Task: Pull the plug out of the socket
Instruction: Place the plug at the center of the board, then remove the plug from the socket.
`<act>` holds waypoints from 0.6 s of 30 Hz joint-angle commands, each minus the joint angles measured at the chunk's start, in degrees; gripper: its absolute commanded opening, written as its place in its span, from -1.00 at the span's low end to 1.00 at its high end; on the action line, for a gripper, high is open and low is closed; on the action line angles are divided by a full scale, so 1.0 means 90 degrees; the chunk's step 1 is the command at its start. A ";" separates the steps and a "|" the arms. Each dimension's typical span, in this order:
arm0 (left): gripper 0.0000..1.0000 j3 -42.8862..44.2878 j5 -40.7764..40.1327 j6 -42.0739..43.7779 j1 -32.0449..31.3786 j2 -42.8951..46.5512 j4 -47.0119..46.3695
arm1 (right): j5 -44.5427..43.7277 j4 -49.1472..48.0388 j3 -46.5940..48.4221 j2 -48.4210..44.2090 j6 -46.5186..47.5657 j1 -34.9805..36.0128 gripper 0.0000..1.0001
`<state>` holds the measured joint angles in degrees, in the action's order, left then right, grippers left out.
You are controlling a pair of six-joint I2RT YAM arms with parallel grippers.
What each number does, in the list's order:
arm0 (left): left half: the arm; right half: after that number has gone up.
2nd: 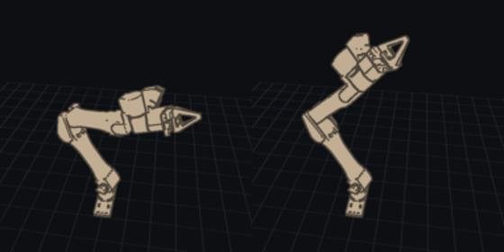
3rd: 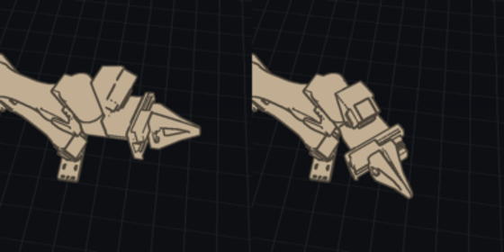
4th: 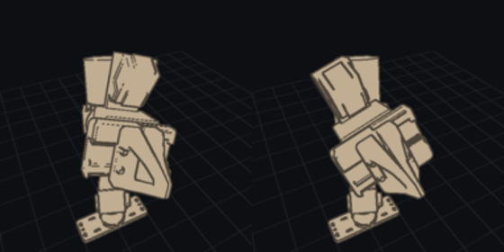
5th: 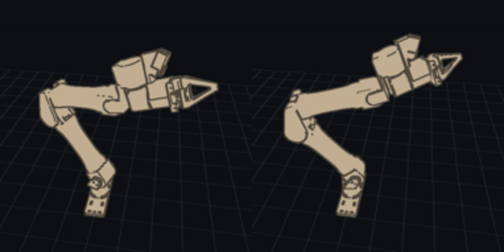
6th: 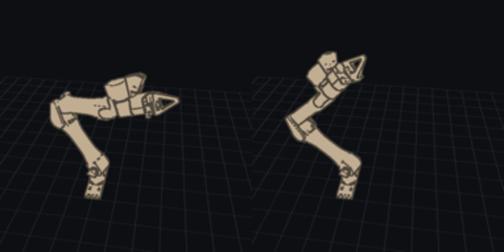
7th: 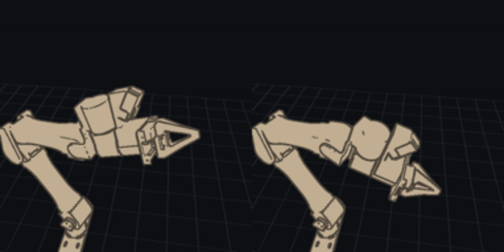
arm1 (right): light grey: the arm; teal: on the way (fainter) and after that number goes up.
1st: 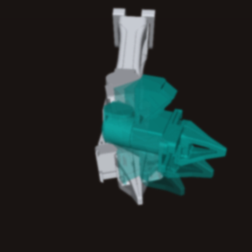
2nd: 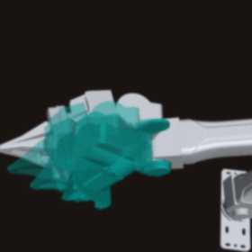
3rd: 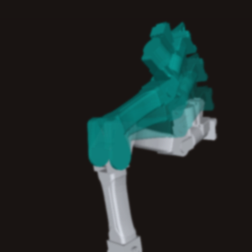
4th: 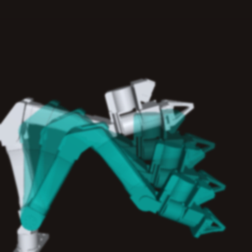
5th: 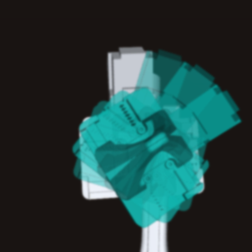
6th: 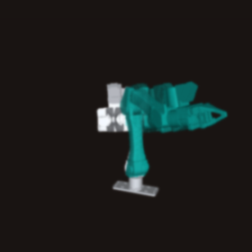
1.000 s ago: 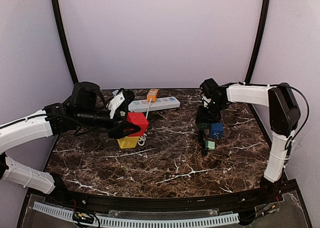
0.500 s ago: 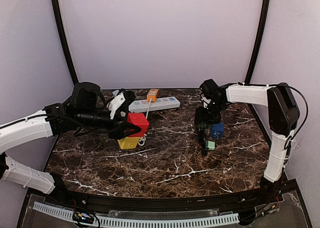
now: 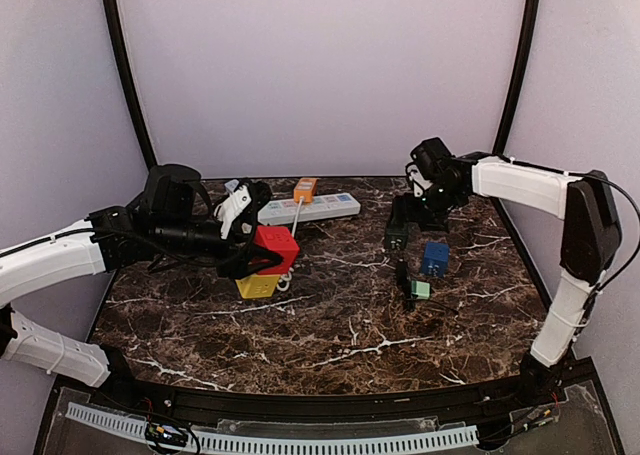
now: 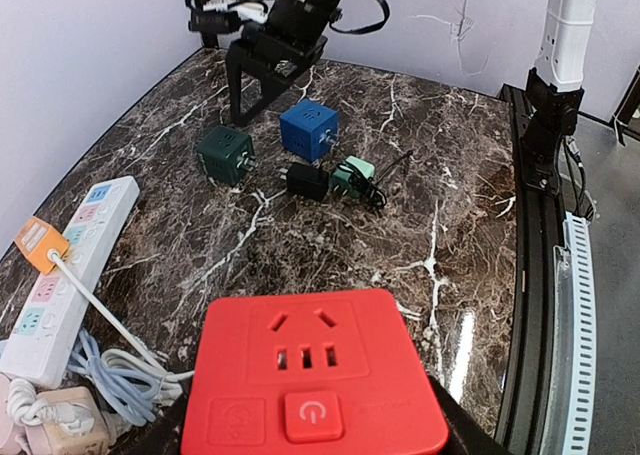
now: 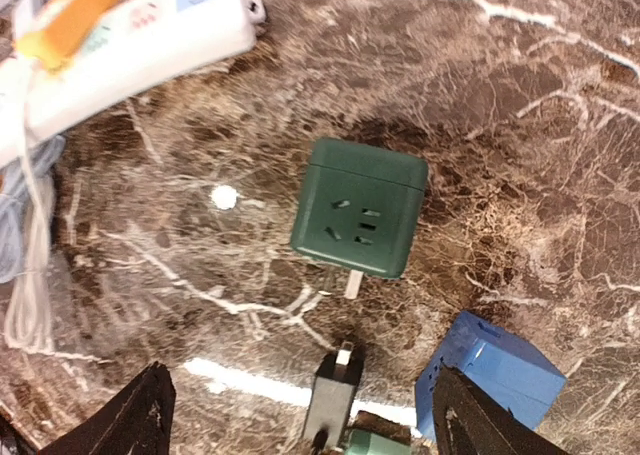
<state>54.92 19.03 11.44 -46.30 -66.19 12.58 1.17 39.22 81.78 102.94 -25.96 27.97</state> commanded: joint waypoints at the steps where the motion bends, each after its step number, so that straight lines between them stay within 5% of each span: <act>1: -0.99 -0.0060 0.0288 0.0018 -0.0040 0.0121 -0.0380 | 0.0772 -0.0216 -0.0114 -0.1060 -0.0127 0.0073 0.69; 10: -0.99 0.0242 0.0381 0.0206 -0.0521 -0.0433 -0.0472 | 0.1660 -0.0951 -0.0996 -0.2763 -0.1052 0.1101 0.83; 18: -0.99 0.1130 0.0138 0.0247 -0.0970 -0.1280 -0.0304 | 0.1201 -0.1518 -0.1182 -0.2946 -0.1857 0.2695 0.89</act>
<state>59.13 20.29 13.02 -53.84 -75.55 11.81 13.39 30.50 72.47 76.38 -37.85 47.29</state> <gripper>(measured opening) 0.588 0.942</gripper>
